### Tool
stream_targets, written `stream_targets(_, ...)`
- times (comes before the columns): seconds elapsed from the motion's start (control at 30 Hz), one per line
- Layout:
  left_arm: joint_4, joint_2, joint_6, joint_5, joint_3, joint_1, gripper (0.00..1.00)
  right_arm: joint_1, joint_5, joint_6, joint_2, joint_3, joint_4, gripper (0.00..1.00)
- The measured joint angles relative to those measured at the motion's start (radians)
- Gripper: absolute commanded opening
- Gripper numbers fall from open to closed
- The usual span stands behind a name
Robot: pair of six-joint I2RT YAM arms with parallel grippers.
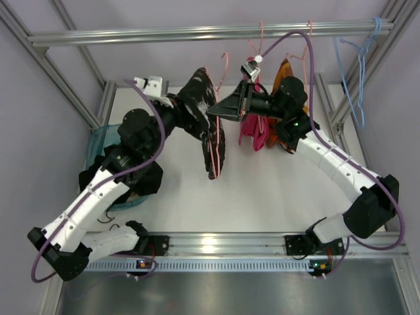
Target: Remove the trousers from the hanger
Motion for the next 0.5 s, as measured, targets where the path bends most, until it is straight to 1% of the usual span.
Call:
stream_targets(0.23, -0.082, 0.029, -0.173, 0.065, 0.179, 0.073, 0.00, 0.000, 0.000, -0.072, -0.040, -0.066, -0.023, 0.00)
stream_targets(0.37, -0.107, 0.055, -0.236, 0.093, 0.278, 0.124, 0.00, 0.000, -0.001, -0.100, -0.046, -0.108, -0.036, 0.00)
stream_targets(0.5, -0.132, 0.072, -0.268, 0.110, 0.389, 0.178, 0.00, 0.000, -0.002, -0.124, -0.046, -0.145, -0.076, 0.00)
